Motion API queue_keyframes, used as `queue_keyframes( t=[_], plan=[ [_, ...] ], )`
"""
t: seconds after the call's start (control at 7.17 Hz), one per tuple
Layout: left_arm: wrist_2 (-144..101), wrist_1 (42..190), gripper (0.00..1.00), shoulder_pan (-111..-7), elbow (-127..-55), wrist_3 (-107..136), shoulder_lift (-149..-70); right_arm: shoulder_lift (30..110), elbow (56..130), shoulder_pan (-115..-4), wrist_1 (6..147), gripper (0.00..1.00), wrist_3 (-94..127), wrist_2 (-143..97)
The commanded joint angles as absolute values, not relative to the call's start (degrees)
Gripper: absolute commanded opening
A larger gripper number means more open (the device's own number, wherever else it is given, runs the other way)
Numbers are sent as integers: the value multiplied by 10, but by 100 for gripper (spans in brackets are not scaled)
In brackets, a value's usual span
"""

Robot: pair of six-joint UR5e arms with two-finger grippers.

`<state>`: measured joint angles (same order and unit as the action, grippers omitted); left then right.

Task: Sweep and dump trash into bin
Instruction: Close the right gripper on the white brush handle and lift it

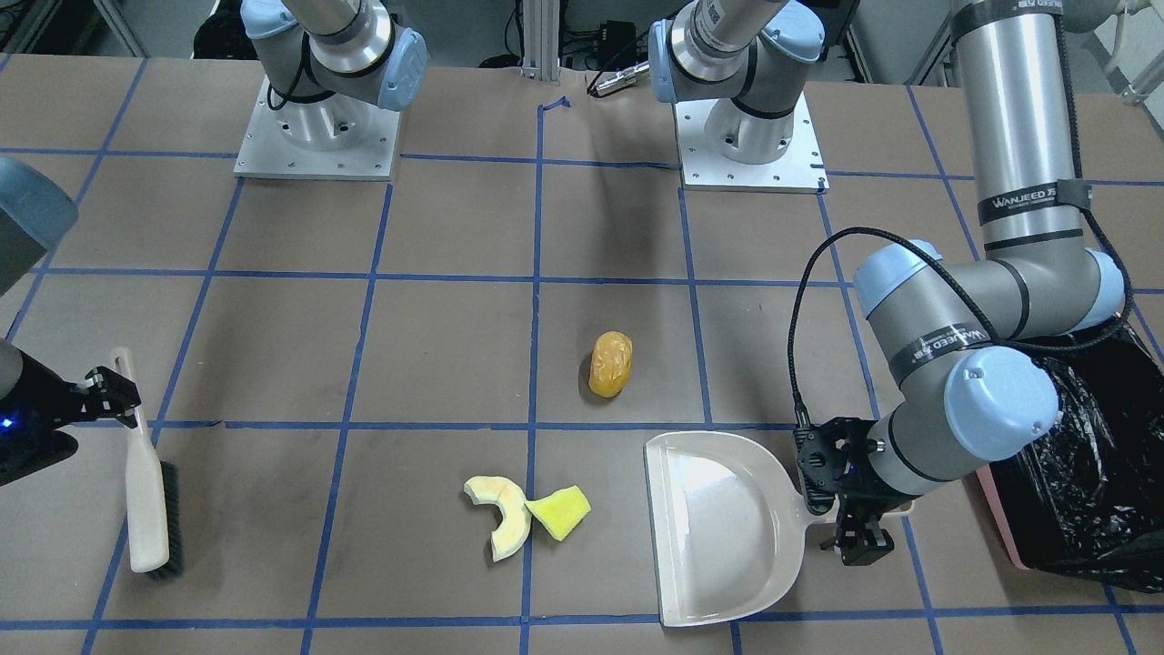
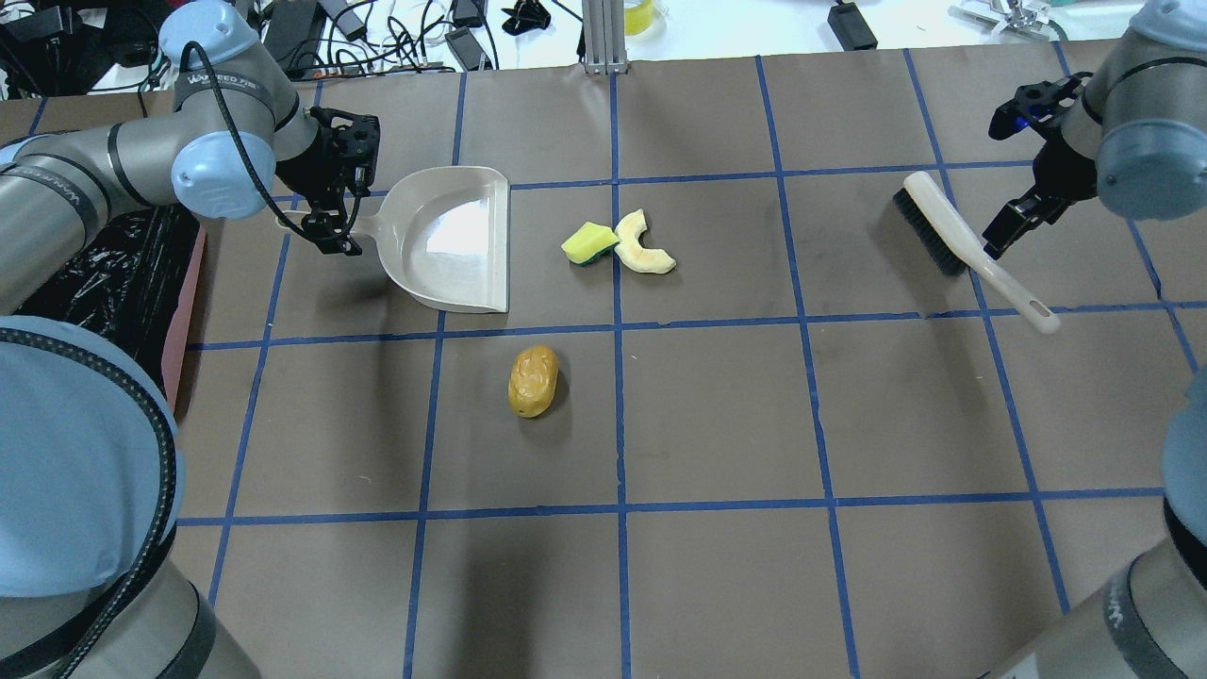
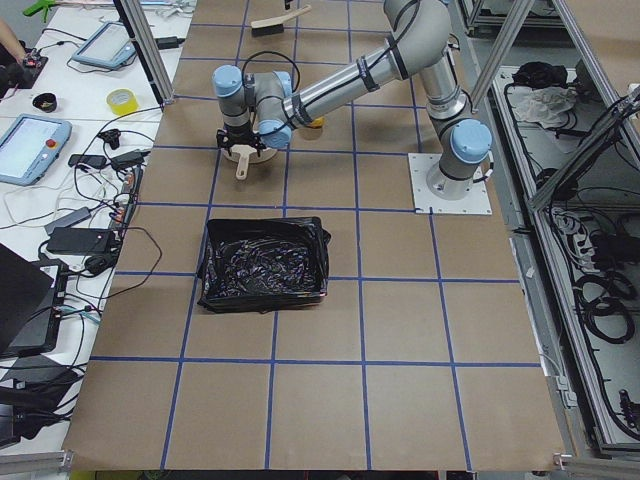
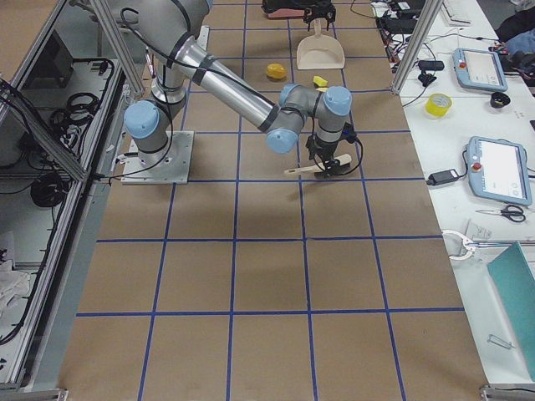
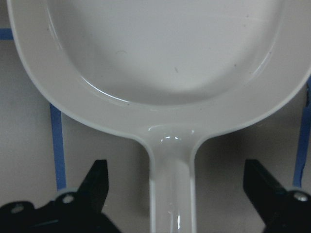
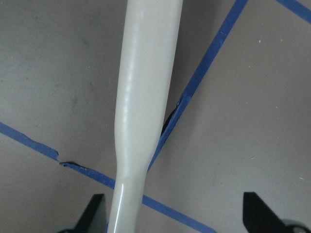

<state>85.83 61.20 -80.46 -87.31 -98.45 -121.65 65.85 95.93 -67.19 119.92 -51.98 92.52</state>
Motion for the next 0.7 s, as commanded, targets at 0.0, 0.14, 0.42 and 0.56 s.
queue_keyframes(
  t=[0.0,0.14,0.42,0.56],
  plan=[
    [856,612,99,-804,-879,-980,-1226,654,971,-671,1198,100,-480,927],
    [857,611,99,-804,-879,-980,-1230,657,987,-671,1198,100,-479,927],
    [855,597,99,-804,-878,-979,-1237,658,1002,-671,1199,98,-476,927],
    [855,595,99,-804,-878,-979,-1244,659,1005,-671,1195,75,-476,927]
  ],
)
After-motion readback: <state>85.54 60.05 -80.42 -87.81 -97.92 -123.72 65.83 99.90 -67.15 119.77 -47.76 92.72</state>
